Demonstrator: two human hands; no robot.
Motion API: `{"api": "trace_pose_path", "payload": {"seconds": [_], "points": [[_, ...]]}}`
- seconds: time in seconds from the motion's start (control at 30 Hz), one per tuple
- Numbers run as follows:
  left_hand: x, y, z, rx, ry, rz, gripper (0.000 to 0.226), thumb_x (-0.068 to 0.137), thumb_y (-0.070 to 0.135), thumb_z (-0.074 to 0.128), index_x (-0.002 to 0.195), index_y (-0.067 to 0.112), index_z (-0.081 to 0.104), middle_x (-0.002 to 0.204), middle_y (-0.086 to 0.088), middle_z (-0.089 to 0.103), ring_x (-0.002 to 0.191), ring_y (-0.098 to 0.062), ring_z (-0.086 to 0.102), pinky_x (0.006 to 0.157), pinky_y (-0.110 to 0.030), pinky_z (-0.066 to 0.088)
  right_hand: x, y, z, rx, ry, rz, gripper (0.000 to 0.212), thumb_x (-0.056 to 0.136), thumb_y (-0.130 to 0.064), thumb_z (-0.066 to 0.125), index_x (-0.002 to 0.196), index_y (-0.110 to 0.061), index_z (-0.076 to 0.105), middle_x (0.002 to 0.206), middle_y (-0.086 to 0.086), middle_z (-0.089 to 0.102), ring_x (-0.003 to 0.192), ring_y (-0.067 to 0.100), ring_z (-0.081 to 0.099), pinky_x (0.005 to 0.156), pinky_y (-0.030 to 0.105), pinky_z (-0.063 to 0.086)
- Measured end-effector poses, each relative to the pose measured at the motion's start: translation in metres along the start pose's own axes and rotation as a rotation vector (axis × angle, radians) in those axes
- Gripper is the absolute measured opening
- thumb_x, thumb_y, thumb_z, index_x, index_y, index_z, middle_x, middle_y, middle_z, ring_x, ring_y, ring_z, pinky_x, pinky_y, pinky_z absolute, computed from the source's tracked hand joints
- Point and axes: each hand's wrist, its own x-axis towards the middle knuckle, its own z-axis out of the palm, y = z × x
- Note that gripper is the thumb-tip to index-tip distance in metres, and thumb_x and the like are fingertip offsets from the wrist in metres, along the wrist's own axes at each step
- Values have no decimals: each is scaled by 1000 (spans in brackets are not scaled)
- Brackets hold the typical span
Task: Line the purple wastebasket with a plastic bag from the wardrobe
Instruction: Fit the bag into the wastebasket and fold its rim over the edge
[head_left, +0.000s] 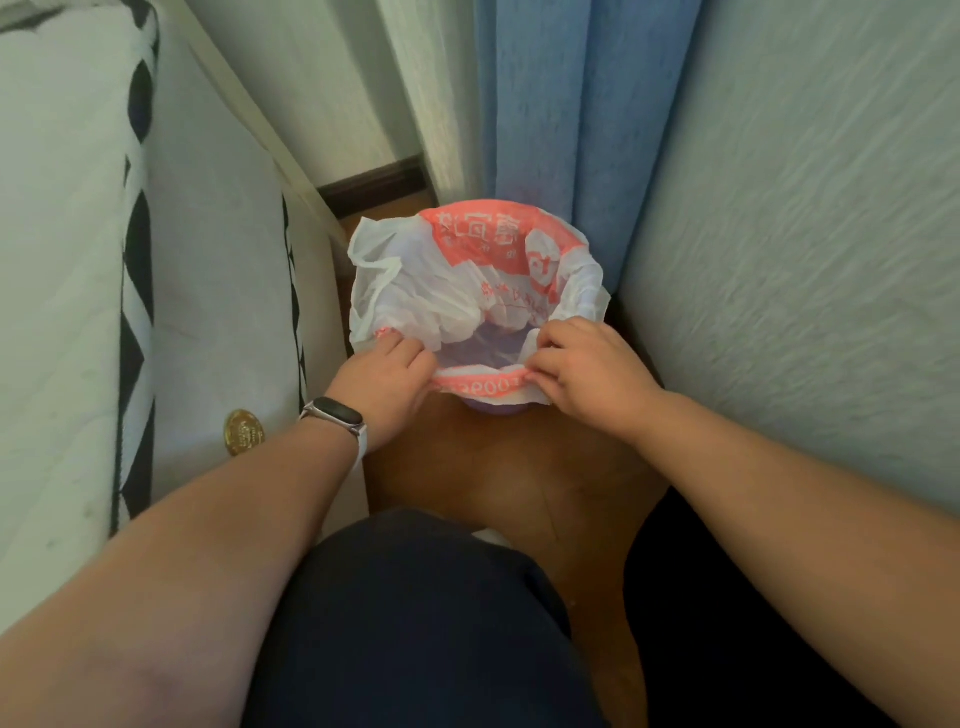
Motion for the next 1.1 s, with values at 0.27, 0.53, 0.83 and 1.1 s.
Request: {"api": "trace_pose_path", "payload": {"seconds": [0.27, 0.53, 0.83, 1.1], "points": [[0, 0, 8, -1, -19, 68, 17, 68, 8, 84, 77, 5, 70, 78, -13, 60, 75, -36, 59, 57, -42, 53, -4, 0, 3, 35, -57, -72, 13, 91, -28, 67, 94, -17, 73, 99, 1, 58, 92, 21, 51, 83, 37, 41], [-2, 5, 3, 1, -45, -16, 47, 89, 55, 48, 94, 13, 70, 91, -7, 63, 88, -30, 59, 81, -42, 48, -5, -5, 13, -118, -154, -43, 19, 89, -29, 66, 106, -24, 74, 117, 2, 58, 114, 25, 48, 101, 42, 32], [42, 49, -6, -298, -62, 32, 51, 93, 57, 47, 126, 19, 56, 122, -4, 60, 108, -25, 56, 90, -38, 43, 0, 6, -4, 59, 37, 87, 40, 83, -36, 65, 120, -21, 60, 133, 3, 52, 128, 25, 43, 110, 44, 25], [51, 54, 2, -309, -157, -6, 32, 98, 41, 45, 119, 21, 58, 104, -4, 68, 89, -26, 64, 70, -38, 49, 5, 28, 5, 58, -39, 164, 54, 84, -54, 65, 128, -22, 60, 139, 2, 50, 134, 23, 37, 111, 46, 30]]}}
